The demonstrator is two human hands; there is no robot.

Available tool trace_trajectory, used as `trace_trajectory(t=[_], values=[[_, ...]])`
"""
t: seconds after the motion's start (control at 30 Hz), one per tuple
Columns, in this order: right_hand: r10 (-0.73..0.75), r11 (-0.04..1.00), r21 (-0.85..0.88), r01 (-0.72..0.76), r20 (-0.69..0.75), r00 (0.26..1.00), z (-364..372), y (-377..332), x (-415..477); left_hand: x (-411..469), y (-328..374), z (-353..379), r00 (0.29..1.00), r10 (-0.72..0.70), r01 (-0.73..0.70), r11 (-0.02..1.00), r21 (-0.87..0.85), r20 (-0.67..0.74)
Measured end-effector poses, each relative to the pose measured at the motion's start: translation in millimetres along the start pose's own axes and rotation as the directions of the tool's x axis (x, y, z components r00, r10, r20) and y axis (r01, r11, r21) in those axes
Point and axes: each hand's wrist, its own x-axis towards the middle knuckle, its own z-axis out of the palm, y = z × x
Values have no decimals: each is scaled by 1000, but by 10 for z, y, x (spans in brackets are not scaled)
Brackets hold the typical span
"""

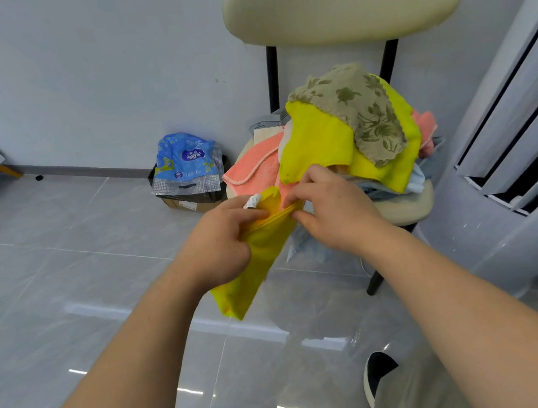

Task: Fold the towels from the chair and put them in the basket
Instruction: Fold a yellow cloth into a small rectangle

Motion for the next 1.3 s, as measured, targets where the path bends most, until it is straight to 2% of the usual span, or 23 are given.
trace_trajectory(t=[0.13,0.27,0.4,0.53,0.7,0.87,1.17,1.3], values=[[-77,996,46,79,-46,996,17,8,14,6,-29,-13,1000,-4,3,1000,19,23],[-97,985,146,93,20,995,27,-54,8,-4,-29,11,999,30,-30,1000,-10,35],[17,930,367,-37,58,998,27,-75,32,-13,-15,15,996,81,-78,995,-58,46],[143,822,542,-176,104,984,47,-31,91,-16,-24,8,995,103,-102,991,-81,5],[185,755,628,-188,72,980,56,-23,85,-24,6,-2,991,136,-135,986,-94,-1],[131,800,588,-124,30,991,53,-21,72,-43,67,-14,986,164,-164,979,-122,-10],[59,930,360,-74,52,997,25,-2,65,-35,18,-17,982,188,-185,980,-78,27],[2,970,241,-9,27,1000,8,23,62,-15,-47,-38,992,116,-117,993,8,41]])
